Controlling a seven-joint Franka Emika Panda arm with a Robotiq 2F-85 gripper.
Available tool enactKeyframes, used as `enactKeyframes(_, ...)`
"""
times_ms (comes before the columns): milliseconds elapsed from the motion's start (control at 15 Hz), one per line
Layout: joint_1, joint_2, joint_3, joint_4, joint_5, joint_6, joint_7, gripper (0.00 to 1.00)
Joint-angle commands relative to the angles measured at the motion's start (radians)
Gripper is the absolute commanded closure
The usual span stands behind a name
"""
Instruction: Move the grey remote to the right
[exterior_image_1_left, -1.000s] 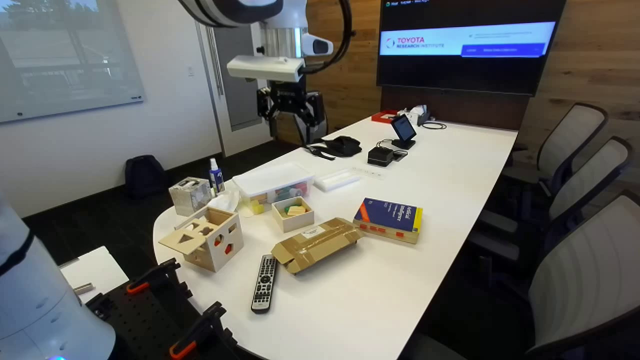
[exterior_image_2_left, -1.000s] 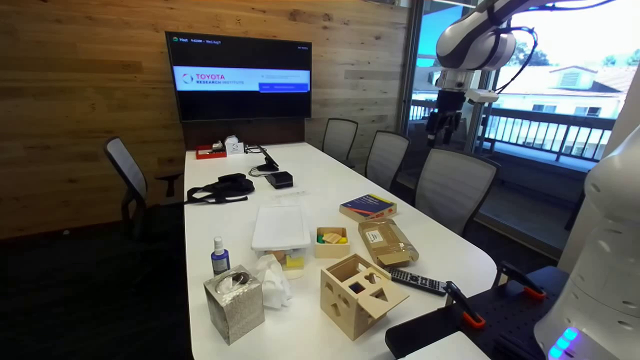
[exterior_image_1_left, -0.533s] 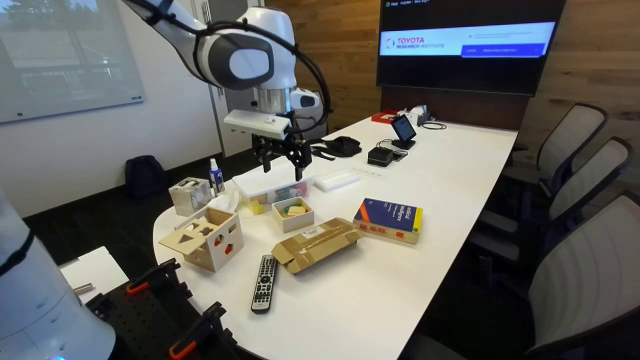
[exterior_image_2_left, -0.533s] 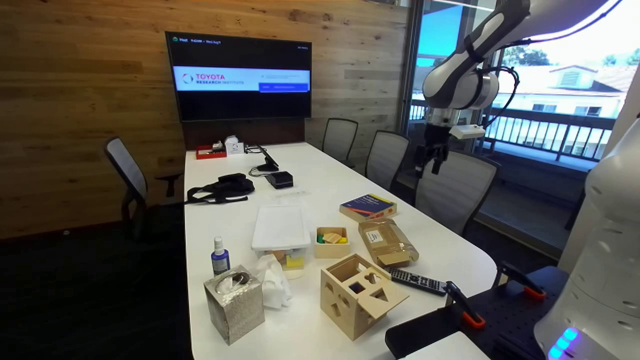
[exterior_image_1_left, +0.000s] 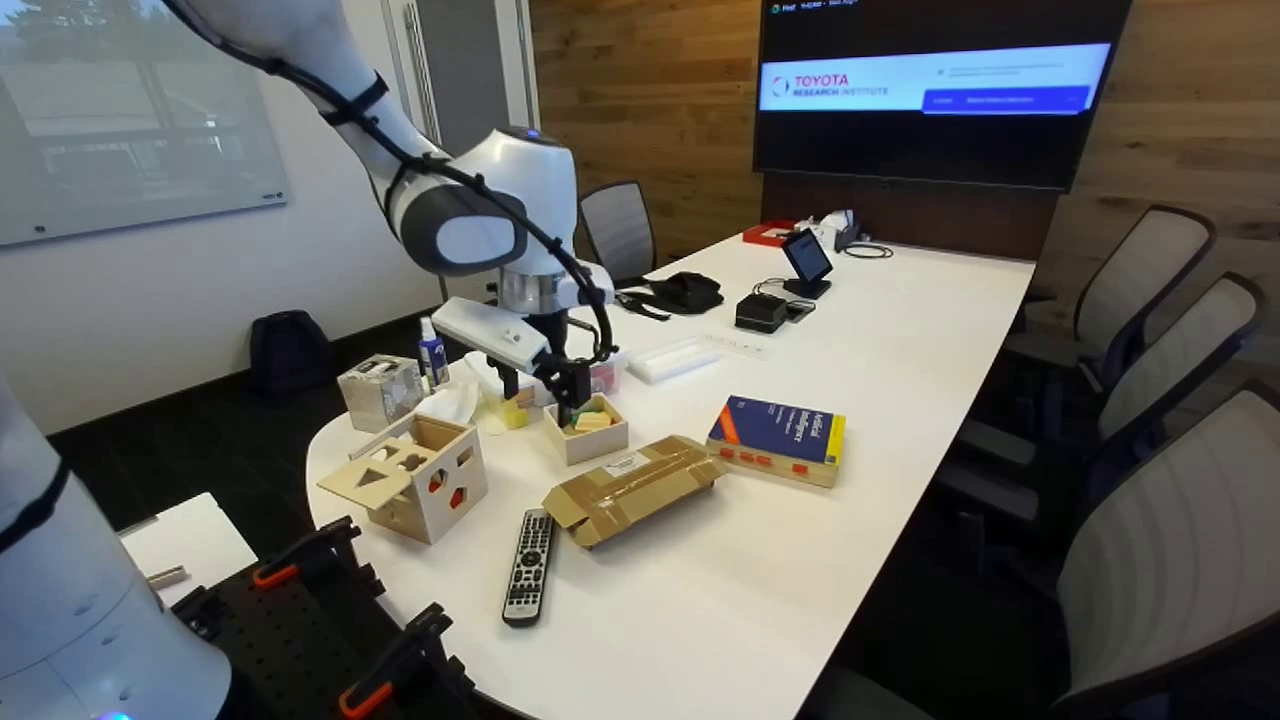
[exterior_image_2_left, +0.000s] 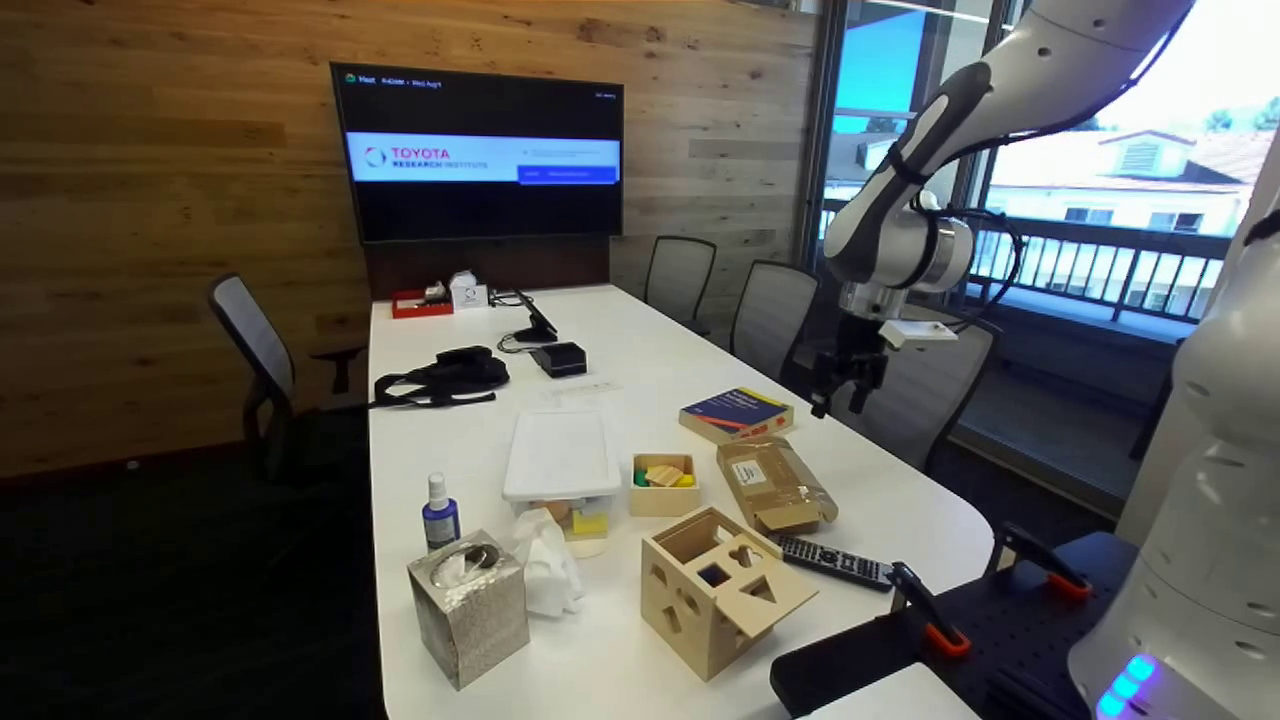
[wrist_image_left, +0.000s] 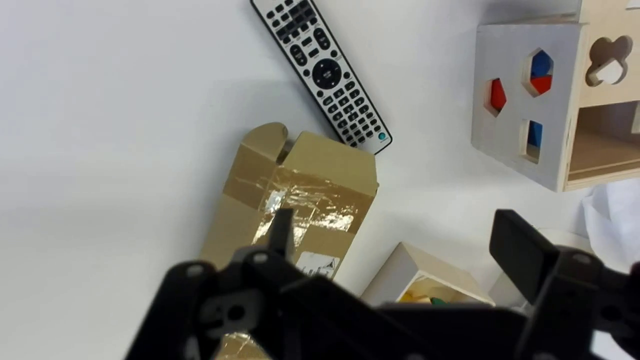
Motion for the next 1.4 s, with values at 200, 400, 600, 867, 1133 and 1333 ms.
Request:
enactKeyframes(200, -0.047, 0.172, 0.103, 0.004, 0.157, 0.124, 0.002, 0.00)
enactKeyframes(400, -0.061, 0.240, 0.117, 0.018, 0.096, 0.156, 0.089, 0.28)
enactKeyframes(600, -0.077, 0.290, 0.129, 0.025, 0.061, 0.177, 0.153, 0.40)
enactKeyframes(867, -0.116, 0.354, 0.161, 0.047, 0.053, 0.181, 0.178, 0.72)
enactKeyframes(1133, -0.150, 0.419, 0.185, 0.082, 0.045, 0.183, 0.181, 1.00)
enactKeyframes(1333, -0.157, 0.459, 0.192, 0.103, 0.033, 0.191, 0.198, 1.00)
